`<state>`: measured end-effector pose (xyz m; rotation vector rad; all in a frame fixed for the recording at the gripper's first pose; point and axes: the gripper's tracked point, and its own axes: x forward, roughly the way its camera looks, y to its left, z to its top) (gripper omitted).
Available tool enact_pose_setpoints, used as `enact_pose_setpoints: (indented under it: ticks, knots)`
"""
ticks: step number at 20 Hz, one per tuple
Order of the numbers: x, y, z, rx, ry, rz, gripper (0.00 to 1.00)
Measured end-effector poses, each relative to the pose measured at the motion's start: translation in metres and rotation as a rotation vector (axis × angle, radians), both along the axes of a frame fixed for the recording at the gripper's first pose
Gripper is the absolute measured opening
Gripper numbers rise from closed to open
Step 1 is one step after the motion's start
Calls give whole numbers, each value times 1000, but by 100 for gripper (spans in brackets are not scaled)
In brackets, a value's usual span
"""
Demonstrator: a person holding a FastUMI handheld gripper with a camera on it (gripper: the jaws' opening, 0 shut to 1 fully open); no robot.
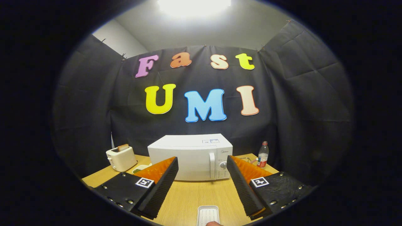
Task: Open the microwave, put the food inside, and close the microwave door.
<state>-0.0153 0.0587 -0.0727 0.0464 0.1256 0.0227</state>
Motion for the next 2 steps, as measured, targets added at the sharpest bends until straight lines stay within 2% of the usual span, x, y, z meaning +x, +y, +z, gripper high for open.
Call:
enact_pose_setpoints:
  ticks: [2]
  knots:
    - [-3, -4, 0, 10, 3, -1, 97]
